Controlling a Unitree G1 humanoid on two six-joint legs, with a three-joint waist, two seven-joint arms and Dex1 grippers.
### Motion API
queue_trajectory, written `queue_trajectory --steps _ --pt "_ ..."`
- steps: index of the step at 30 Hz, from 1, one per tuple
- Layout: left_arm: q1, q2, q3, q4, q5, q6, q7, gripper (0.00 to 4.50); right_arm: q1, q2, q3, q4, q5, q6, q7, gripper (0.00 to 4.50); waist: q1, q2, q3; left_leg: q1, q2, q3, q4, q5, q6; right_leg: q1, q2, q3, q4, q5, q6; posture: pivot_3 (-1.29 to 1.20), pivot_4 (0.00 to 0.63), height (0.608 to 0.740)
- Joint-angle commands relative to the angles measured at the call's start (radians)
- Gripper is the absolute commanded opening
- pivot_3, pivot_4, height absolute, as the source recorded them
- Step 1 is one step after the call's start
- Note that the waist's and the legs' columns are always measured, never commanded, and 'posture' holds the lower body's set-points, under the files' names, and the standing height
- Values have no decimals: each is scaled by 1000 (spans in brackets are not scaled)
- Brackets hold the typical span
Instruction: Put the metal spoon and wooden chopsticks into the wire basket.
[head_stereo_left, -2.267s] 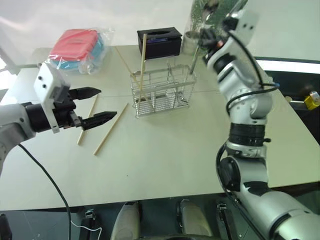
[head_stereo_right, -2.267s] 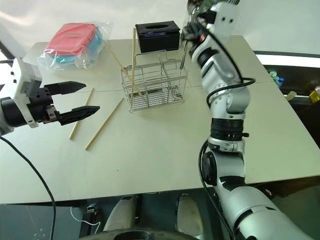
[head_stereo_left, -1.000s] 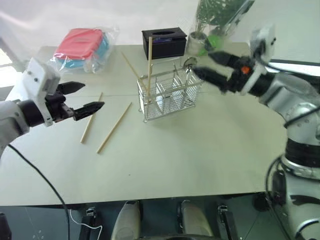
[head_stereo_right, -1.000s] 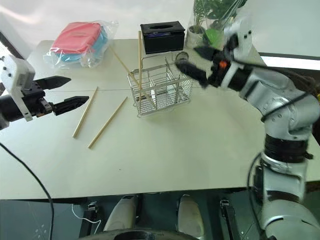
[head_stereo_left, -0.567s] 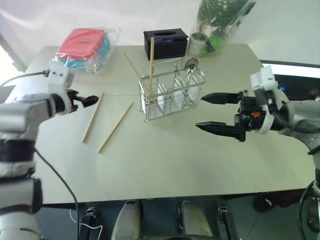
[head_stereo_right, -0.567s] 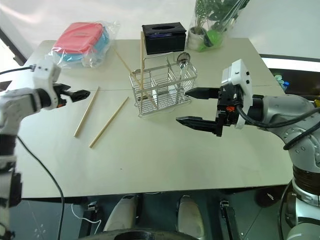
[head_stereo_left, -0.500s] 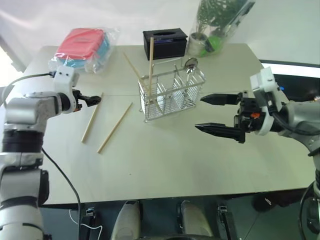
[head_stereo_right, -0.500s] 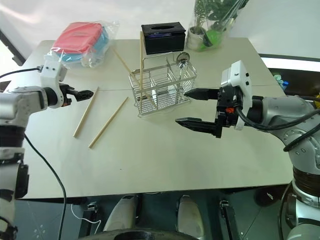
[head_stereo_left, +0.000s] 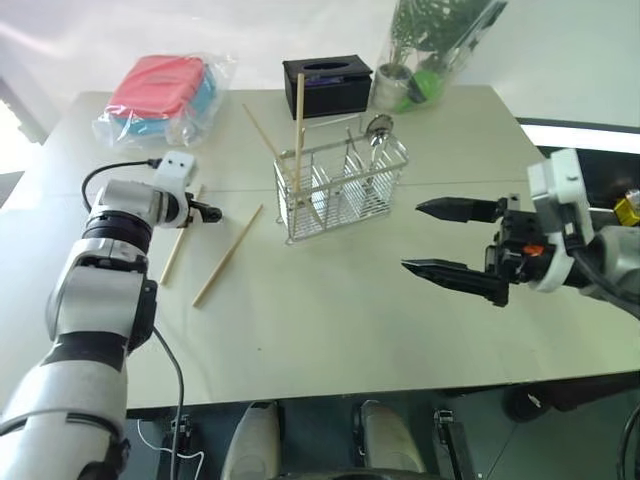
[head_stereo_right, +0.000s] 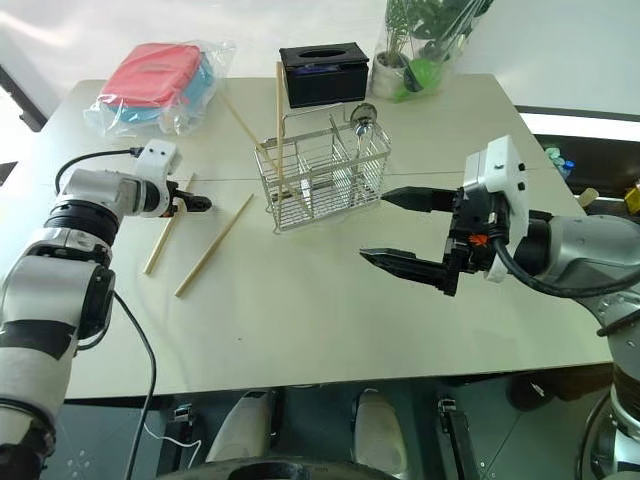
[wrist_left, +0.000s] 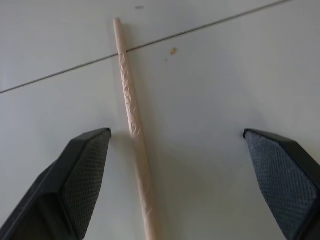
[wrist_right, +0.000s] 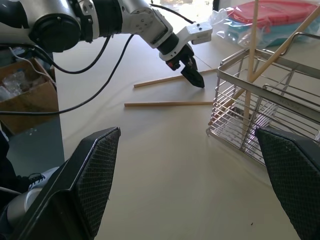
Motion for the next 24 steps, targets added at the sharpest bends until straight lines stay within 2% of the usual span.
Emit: queue_trajectory --steps 1,4,6,9,14,15,20,24 --pt "-14 -9 5 48 46 -1 23 4500 15 -17 -52 -30 36 -7 -29 4446 0 -1 0 0 0 0 0 0 0 0 0 0 0 0 0 0 150 710" --pt "-16 -16 31 63 41 11 24 4500 23 -12 -60 -30 57 -13 -59 4446 0 0 -1 0 0 0 1 0 0 1 0 0 0 0 0 0 150 710" --pt "-22 -22 76 73 14 44 39 3954 25 -10 -59 -30 66 -17 -72 4500 0 0 -1 1 0 0 1 0 0 1 0 0 0 0 0 0 150 710" --pt "-28 -22 129 82 -3 70 66 2694 25 -11 -53 -25 69 -24 -82 4500 0 -1 -1 2 0 0 1 0 0 2 0 0 0 0 0 0 150 710" --pt "-29 -14 187 85 -9 96 103 213 16 -9 -49 -6 84 -25 -93 4500 1 0 -1 2 0 0 1 0 0 2 0 0 0 0 1 0 150 710" --pt "-29 -12 196 84 -8 101 108 33 15 -10 -48 -4 86 -26 -95 4500 1 -1 -1 2 0 0 1 0 0 2 0 0 0 0 1 0 150 710" --pt "-36 7 265 65 -31 112 147 33 19 -5 -38 3 83 -34 -94 4500 -1 -1 -1 2 0 0 1 0 0 3 0 0 0 1 1 0 150 710" --pt "-46 30 312 -8 -50 -8 187 33 22 -2 -37 4 88 -34 -99 4500 -1 -2 0 1 0 0 1 0 0 2 0 0 1 1 1 0 150 710"
